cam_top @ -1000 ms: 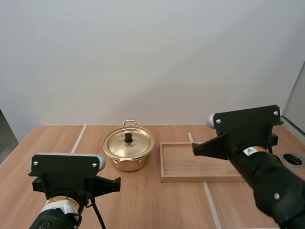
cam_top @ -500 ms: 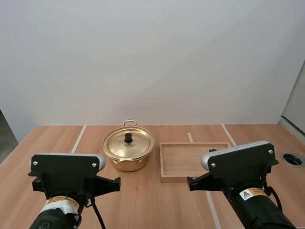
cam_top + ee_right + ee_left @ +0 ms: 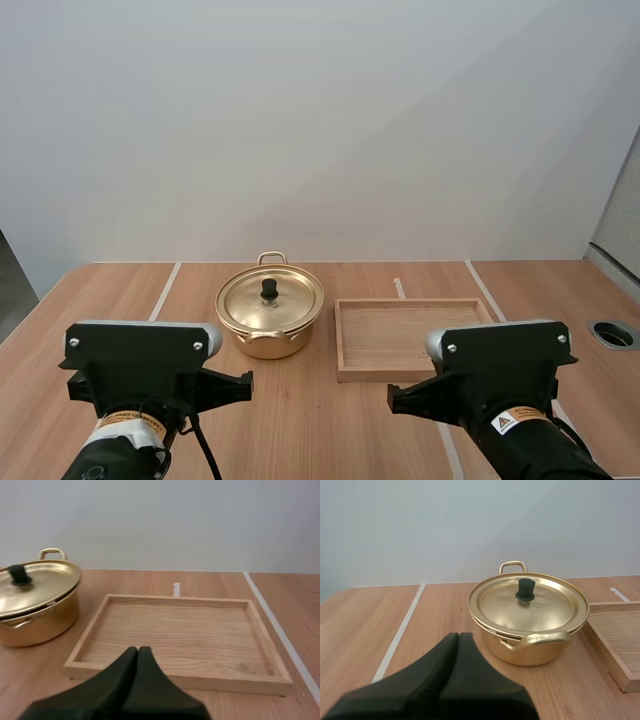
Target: Open the pot, put the pineapple inside, and close it
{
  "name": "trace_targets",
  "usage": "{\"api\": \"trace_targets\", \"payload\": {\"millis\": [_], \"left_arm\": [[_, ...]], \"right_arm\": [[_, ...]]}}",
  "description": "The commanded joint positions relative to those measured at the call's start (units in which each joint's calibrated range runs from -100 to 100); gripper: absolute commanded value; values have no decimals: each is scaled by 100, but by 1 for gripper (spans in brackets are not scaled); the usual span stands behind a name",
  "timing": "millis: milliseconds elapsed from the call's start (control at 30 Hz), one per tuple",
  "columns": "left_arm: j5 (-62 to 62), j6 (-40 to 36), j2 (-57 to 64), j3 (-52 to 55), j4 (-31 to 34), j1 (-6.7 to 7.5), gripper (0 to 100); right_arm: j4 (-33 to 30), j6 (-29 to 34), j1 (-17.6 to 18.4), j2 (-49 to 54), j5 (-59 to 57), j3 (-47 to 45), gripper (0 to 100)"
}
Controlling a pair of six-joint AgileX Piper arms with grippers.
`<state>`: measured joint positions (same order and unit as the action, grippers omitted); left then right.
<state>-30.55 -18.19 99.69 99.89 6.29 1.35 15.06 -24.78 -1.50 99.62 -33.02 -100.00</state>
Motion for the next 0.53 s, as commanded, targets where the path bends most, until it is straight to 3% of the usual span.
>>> {"api": "trace_targets", "payload": {"millis": [0,67,100,500], "left_arm": [[114,11,31,11,-82,-11,0],[114,11,31,11,-82,-11,0],[114,11,31,11,-82,-11,0],[114,11,31,11,-82,-11,0]], "right_arm": [[-1417,1555,-19,38,195,0,0],[-1937,2166,-19,38,195,0,0],[-1950,2180,-19,38,195,0,0],[-1626,1640,-19,38,161,0,0]]}}
